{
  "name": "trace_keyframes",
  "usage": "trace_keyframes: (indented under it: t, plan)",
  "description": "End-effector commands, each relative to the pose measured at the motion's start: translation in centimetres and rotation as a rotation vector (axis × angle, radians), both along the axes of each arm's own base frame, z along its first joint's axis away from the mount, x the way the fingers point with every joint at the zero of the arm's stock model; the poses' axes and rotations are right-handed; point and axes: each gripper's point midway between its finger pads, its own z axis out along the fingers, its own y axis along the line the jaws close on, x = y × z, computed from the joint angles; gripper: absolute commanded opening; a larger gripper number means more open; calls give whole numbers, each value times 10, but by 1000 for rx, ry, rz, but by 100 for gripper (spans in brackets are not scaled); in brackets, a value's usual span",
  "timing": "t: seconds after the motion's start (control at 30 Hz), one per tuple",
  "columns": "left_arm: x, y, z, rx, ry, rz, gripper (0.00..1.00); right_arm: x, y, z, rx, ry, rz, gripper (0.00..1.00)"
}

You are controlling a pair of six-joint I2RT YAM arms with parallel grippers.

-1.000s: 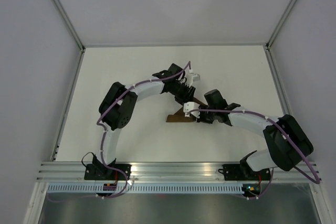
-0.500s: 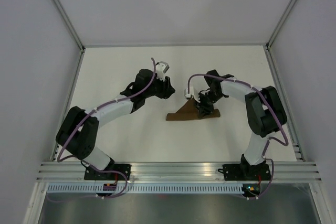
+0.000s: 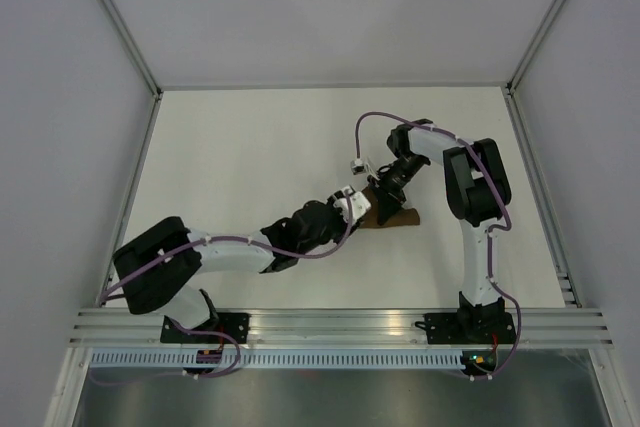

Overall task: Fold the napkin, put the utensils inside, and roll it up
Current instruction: Roll the napkin with the utensil

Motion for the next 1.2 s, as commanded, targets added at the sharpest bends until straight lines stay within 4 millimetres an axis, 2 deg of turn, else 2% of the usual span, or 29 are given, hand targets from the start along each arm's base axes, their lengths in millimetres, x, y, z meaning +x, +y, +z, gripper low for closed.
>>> trace_keyframes:
  t: [0.0, 0.07, 0.2, 0.33, 0.47, 0.5, 0.83, 0.93, 0.97, 1.0, 1.07, 1.17]
  plan:
    - [3, -18, -6, 179, -200, -37, 52, -15, -25, -45, -126, 52, 91, 32]
    - [1, -28, -20, 237, -209, -64, 52, -13, -25, -46, -130, 55, 82, 32]
    - [-8, -45, -36, 302, -225, -147, 52, -12, -25, -48, -137, 62, 74, 32]
    - [-10, -59, -41, 329, -248, -194, 54, -9, -24, -50, -142, 69, 70, 32]
    - [-13, -67, -52, 353, -238, -241, 54, -9, -24, -50, -144, 73, 68, 32]
    - [-15, -68, -61, 365, -225, -256, 54, -9, -25, -50, -148, 77, 65, 32]
    - [-15, -77, -82, 391, -194, -284, 53, -6, -24, -52, -156, 78, 51, 32]
    - [-15, -78, -90, 400, -163, -299, 46, -6, -24, -52, -157, 78, 47, 32]
    - [-18, -77, -94, 404, -142, -314, 38, -5, -23, -52, -157, 71, 44, 32]
    - [-20, -76, -98, 408, -126, -326, 34, -5, -23, -52, -157, 69, 41, 32]
    - [-27, -75, -107, 425, -75, -363, 23, -4, -23, -52, -155, 61, 35, 37]
    - [-39, -72, -120, 433, 27, -435, 19, -2, -21, -51, -154, 51, 16, 47]
